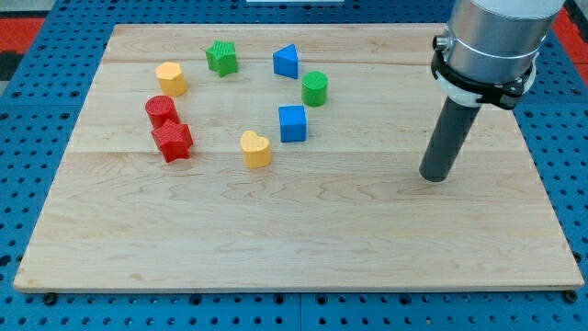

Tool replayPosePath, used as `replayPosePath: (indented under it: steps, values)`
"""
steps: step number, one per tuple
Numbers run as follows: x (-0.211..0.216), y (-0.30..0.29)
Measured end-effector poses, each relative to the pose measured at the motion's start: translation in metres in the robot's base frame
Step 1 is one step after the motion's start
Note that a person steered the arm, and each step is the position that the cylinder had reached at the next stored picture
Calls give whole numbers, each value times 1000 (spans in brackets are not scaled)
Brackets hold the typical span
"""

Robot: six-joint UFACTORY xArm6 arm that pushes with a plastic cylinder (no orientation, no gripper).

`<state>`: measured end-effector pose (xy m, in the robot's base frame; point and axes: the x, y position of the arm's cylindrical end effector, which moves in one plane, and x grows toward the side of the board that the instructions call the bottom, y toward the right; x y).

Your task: Move the red star slightly towards the yellow heart

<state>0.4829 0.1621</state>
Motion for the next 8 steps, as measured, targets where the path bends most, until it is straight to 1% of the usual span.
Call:
replayPosePath:
  steps: [2, 4, 5, 6, 7, 8]
  values:
    - [0, 4]
    - [7, -21]
    - [67, -40]
    - [82, -102]
    - [74, -170]
    - [74, -257]
